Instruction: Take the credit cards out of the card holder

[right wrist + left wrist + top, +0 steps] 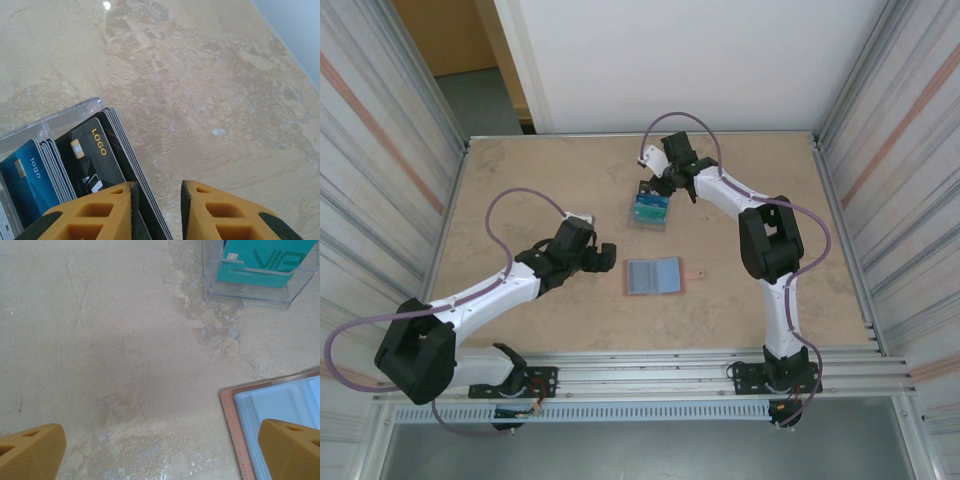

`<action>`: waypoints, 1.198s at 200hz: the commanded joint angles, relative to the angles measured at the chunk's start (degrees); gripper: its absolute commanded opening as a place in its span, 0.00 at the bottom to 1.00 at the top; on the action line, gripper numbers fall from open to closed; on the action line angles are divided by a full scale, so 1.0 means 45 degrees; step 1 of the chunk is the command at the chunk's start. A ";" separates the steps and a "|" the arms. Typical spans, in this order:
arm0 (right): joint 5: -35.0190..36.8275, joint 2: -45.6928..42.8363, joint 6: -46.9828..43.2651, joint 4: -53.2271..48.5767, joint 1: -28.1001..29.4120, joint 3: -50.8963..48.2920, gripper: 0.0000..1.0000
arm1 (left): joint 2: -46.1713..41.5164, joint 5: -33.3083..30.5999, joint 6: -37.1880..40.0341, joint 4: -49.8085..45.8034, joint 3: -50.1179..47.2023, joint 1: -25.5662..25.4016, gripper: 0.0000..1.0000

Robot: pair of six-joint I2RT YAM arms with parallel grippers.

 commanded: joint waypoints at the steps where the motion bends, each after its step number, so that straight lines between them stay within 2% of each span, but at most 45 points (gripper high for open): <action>1: 0.0070 -0.1159 0.1069 0.0233 0.0022 -0.0537 0.30 | -0.0279 0.0041 -0.0029 0.0063 0.0229 0.0125 0.99; 27: 0.0141 -0.2687 0.3381 0.0292 0.0241 -0.1715 0.30 | -0.0577 -0.0347 -0.0449 0.0075 0.0028 0.0145 0.99; 56: 0.1119 -0.4611 0.6184 0.0100 0.0931 -0.3761 0.32 | -0.1205 -0.0869 -0.1123 -0.0026 -0.0378 0.0366 0.99; 110: 0.3397 -0.6679 1.0368 -0.2272 0.3934 -0.6047 0.35 | -0.2824 -0.1897 -0.2171 -0.0474 -0.1358 0.0856 0.99; 143: 0.3575 -0.6654 1.2858 -0.3291 0.5516 -0.6717 0.35 | -0.3562 -0.2385 -0.2463 -0.0609 -0.1869 0.0994 0.99; 178: 0.3284 -0.5699 1.3934 -0.4078 0.6718 -0.6497 0.35 | -0.3541 -0.2526 -0.2450 -0.0786 -0.1957 0.1038 0.99; 201: 0.3141 -0.5045 1.4026 -0.4314 0.6947 -0.6284 0.37 | -0.3350 -0.2532 -0.2495 -0.0911 -0.1923 0.1055 0.99; 239: 0.2717 -0.4277 1.3951 -0.4192 0.6938 -0.6115 0.47 | -0.3393 -0.2529 -0.2757 -0.0932 -0.2032 0.1051 0.99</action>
